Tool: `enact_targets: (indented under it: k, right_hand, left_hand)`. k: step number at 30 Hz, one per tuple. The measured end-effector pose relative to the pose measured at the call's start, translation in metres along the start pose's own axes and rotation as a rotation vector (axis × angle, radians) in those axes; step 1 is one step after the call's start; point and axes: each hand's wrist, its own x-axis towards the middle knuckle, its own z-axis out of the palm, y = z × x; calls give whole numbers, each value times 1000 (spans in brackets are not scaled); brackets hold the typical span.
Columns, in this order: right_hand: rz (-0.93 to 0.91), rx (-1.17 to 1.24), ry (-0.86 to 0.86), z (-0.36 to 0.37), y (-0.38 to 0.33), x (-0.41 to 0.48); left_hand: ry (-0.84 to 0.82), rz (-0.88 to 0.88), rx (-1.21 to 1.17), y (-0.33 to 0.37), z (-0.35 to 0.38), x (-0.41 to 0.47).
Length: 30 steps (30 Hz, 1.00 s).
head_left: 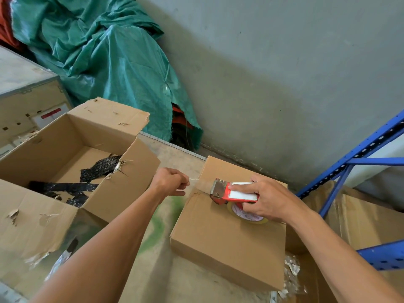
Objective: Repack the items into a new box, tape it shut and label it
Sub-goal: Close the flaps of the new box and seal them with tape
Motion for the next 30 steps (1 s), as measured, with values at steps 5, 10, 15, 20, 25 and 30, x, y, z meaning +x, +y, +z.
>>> enact_targets:
  k: [5,10,15,20,25,30]
  right_hand:
    - [4,-11,-10,-2,1,-2]
    - [-5,-28,-8,-3,-1,-5]
    - [-4,-34,-26,-2,-1,-5]
    - [13,-22,-31,-3,0,-5]
    - [13,-28,-40,-6,-4,-6]
    - [4,-52,-39,-5,-4,-6]
  left_hand:
    - [-42,-56,-39,-11,7,4]
    - [-20,-75,-33,-15,15,4]
    - [3,-60,-51,-21,14,3]
    - [40,44,-109,-12,10,3]
    - [33,42,-26,-6,8,3]
    - [66,29,-10,-15,15,2]
